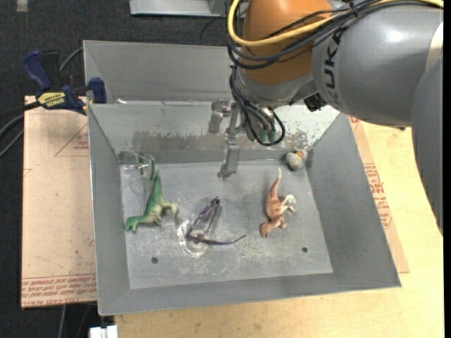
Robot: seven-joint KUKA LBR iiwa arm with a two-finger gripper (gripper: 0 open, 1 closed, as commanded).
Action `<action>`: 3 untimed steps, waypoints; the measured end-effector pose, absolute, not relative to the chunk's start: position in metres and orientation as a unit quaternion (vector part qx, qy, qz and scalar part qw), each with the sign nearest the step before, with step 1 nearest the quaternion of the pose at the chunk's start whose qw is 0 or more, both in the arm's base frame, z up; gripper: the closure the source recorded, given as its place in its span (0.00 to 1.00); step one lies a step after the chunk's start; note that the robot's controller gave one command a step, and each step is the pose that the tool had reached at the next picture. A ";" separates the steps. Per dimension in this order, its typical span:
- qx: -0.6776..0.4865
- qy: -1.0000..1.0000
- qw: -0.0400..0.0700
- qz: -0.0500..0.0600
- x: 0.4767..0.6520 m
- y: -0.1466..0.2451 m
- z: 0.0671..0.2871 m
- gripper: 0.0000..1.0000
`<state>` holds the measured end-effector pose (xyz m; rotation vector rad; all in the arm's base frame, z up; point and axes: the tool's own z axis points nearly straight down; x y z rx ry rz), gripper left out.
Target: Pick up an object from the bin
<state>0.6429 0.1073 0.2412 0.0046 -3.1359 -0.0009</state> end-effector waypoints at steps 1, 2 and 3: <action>0.000 -1.000 -0.001 -0.001 0.644 0.106 0.247 0.00; 0.019 -1.000 0.005 0.001 0.633 0.039 0.196 0.00; 0.042 -0.999 -0.002 -0.001 0.631 0.043 0.185 0.00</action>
Offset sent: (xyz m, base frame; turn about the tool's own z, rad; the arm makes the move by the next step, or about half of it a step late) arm -0.0089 -0.0633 -0.0424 -0.0428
